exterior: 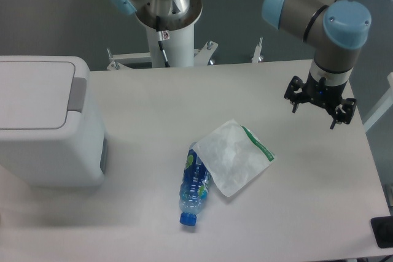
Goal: Open the trash can
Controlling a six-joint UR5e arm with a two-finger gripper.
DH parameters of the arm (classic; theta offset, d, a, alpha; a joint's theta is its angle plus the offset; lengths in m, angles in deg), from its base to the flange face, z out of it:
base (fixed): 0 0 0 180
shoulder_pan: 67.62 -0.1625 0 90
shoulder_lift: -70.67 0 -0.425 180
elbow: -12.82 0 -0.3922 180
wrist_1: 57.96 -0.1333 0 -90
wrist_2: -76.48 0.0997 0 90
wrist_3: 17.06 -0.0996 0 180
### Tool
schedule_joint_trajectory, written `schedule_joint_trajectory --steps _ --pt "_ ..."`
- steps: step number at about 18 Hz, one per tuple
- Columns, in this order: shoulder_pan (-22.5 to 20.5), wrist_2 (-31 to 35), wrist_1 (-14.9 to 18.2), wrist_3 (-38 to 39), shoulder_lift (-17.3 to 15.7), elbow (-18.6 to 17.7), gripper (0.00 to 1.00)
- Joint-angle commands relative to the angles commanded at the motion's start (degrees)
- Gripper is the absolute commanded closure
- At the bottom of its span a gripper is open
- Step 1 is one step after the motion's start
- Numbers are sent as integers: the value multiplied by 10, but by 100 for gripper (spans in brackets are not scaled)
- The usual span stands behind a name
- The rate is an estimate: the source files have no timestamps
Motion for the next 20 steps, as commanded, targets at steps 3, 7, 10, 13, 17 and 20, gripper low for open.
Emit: schedule_joint_trajectory --steps 3,7,10,13,17,20 --pt "2 0 1 1 0 0 0" --pt "2 -1 -1 2 0 0 0" --pt "4 -4 -1 3 3 -1 0" --pt "4 -39 -36 4 5 -15 0" --pt "15 -57 -62 83 -4 -43 0" --pt "45 -57 -61 149 -32 -66 0"
